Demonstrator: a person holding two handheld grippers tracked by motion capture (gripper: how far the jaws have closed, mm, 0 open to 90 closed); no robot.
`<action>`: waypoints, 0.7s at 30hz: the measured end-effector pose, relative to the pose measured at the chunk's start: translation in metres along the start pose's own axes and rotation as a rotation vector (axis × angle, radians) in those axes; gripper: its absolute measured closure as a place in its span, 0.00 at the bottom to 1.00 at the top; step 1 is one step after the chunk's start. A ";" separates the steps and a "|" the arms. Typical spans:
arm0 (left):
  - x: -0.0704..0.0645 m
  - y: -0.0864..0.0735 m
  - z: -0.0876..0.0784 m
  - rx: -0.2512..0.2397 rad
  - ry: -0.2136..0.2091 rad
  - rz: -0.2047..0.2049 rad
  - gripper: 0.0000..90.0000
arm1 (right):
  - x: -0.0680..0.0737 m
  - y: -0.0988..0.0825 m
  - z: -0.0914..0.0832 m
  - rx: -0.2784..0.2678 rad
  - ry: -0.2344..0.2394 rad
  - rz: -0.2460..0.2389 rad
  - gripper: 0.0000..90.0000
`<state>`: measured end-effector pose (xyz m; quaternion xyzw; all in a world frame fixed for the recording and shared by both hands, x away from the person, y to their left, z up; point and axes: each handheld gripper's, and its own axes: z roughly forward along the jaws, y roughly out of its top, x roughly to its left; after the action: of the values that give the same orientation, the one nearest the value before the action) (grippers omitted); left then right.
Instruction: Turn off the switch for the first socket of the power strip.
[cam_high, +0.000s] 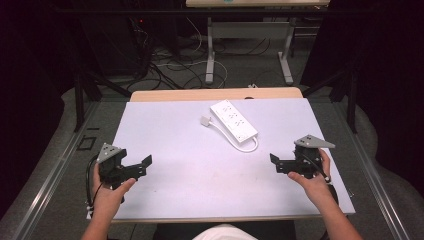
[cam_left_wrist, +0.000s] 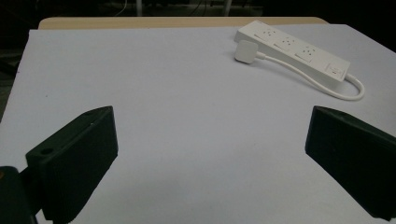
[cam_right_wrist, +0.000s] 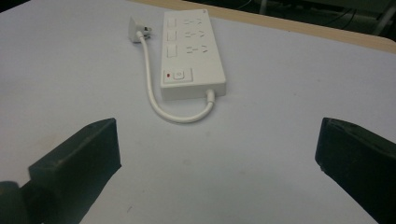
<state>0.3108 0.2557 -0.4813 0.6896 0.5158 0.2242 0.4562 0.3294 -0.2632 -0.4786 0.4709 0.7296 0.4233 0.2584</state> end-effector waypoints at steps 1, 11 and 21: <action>0.000 0.000 0.000 -0.001 0.002 -0.001 0.03 | 0.001 0.002 0.001 0.002 0.006 -0.008 0.00; 0.000 0.000 0.000 0.003 0.006 -0.005 0.03 | 0.008 0.017 0.009 0.041 0.039 -0.043 0.00; 0.000 -0.001 0.000 0.004 0.007 -0.009 0.03 | 0.010 0.036 0.015 0.081 0.081 -0.038 0.03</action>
<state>0.3106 0.2562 -0.4821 0.6875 0.5208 0.2235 0.4541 0.3540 -0.2409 -0.4550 0.4497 0.7647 0.4071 0.2174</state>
